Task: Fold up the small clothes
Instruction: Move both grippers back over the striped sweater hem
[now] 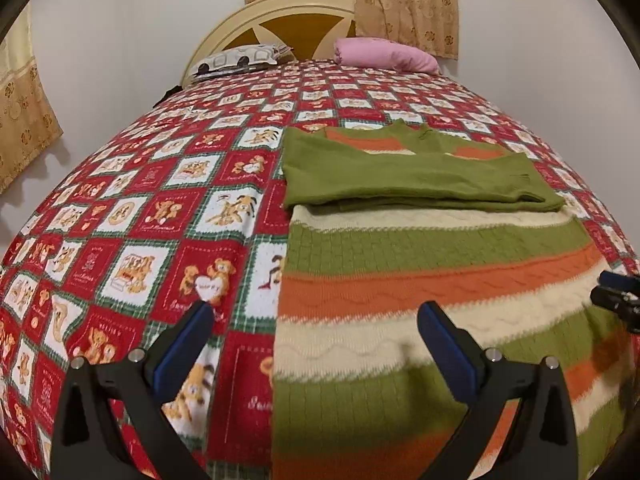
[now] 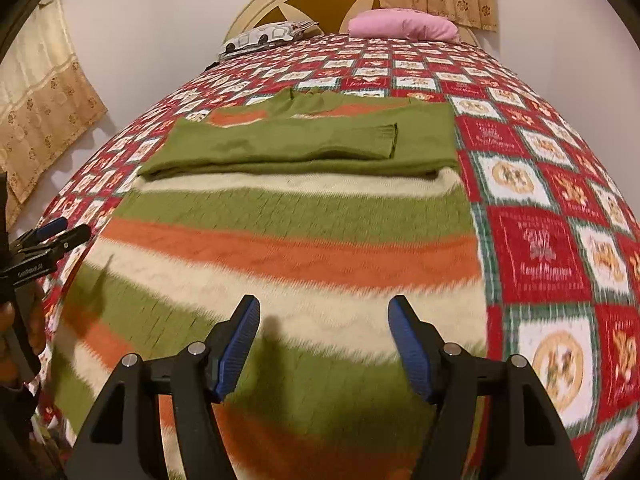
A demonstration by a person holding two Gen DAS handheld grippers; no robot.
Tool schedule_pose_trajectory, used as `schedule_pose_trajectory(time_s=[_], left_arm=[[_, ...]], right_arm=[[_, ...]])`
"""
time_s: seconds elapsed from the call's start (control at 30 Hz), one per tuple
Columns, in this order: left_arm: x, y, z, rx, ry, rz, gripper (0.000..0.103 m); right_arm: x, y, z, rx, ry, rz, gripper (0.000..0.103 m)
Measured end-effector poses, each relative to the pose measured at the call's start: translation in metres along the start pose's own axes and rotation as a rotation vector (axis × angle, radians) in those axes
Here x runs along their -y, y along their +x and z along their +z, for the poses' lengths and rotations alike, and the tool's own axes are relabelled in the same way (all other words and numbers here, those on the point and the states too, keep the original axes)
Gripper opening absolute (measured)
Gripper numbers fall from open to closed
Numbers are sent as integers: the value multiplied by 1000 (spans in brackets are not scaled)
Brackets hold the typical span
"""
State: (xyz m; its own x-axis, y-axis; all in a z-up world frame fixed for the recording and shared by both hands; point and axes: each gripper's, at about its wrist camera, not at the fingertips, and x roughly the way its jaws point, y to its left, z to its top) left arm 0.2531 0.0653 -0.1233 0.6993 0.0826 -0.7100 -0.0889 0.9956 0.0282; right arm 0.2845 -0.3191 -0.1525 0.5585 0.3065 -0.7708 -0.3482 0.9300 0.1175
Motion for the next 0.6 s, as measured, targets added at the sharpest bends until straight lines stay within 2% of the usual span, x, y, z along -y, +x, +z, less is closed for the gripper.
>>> schedule_pose_trajectory(time_s=[0.4, 0.6], left_arm=[[2, -33, -37, -5, 32, -40, 103], [0, -44, -59, -20, 53, -33, 103]], right_arm=[[-23, -27, -46, -9, -36, 24, 70], [-24, -37, -59, -7, -37, 20, 70]])
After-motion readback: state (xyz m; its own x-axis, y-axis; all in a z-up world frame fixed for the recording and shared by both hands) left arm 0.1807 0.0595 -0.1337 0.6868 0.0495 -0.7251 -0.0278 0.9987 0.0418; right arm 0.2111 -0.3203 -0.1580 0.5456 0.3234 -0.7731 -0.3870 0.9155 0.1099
